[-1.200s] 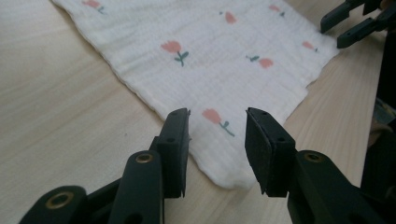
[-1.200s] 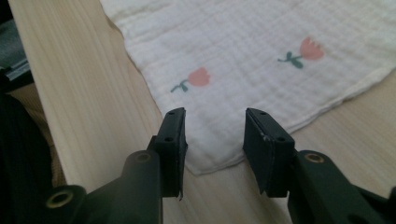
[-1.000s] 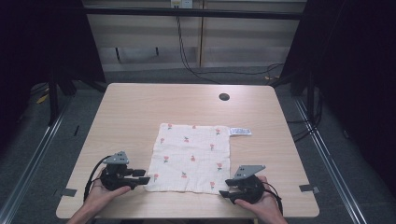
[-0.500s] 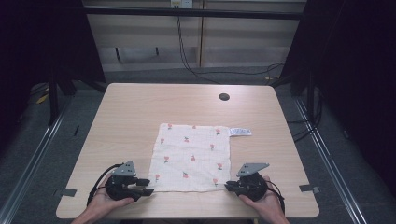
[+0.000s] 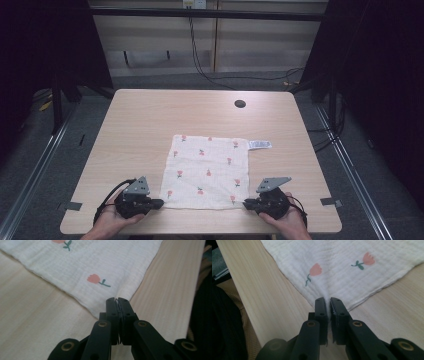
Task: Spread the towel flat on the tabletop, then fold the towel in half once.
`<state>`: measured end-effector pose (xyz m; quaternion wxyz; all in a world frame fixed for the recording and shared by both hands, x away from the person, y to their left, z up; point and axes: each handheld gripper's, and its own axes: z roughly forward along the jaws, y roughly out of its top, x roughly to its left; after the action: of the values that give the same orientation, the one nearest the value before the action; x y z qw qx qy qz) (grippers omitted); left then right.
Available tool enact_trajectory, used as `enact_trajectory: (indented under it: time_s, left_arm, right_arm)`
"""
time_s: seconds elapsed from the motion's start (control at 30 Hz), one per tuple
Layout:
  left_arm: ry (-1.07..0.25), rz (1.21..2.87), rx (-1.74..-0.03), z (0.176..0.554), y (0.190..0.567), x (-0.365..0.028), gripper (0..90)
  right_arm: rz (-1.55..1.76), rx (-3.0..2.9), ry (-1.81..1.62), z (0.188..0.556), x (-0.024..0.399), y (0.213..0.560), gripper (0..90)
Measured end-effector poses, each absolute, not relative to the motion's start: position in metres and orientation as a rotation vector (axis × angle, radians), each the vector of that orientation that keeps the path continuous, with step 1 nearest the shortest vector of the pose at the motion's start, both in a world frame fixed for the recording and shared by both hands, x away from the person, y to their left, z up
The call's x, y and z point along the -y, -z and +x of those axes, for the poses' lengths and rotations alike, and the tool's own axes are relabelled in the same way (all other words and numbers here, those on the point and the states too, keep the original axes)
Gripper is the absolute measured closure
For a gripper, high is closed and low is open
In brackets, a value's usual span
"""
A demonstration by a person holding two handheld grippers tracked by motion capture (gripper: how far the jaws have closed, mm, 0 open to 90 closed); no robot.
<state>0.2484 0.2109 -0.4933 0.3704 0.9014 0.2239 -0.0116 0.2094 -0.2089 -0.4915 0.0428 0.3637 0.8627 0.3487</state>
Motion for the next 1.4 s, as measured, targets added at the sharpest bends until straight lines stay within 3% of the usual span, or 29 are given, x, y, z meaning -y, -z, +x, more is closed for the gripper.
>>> enact_trajectory:
  time_s: [0.47,0.6,0.67,0.73,0.83,1.0,1.4]
  left_arm:
    - [0.195,2.321,-0.519,0.231,0.492,-0.208,88.1]
    - [0.192,2.273,-0.539,0.231,0.490,-0.212,87.3]
    - [0.171,2.244,-0.539,0.234,0.486,-0.216,85.4]
    - [0.165,2.210,-0.563,0.236,0.484,-0.220,76.7]
    - [0.169,2.165,-0.579,0.239,0.481,-0.225,71.4]
    - [0.146,2.173,-0.632,0.250,0.483,-0.229,64.4]
    - [0.047,2.168,-0.759,0.286,0.479,-0.232,63.8]
  right_arm:
    - [1.082,-2.658,-1.068,0.176,0.216,0.486,85.3]
    - [1.081,-2.653,-1.077,0.177,0.216,0.486,73.7]
    - [1.095,-2.612,-1.104,0.177,0.218,0.483,63.3]
    - [1.119,-2.559,-1.140,0.179,0.221,0.479,59.8]
    - [1.149,-2.501,-1.184,0.183,0.225,0.475,55.8]
    - [1.172,-2.462,-1.219,0.195,0.229,0.472,54.9]
    - [1.206,-2.421,-1.187,0.239,0.234,0.464,57.6]
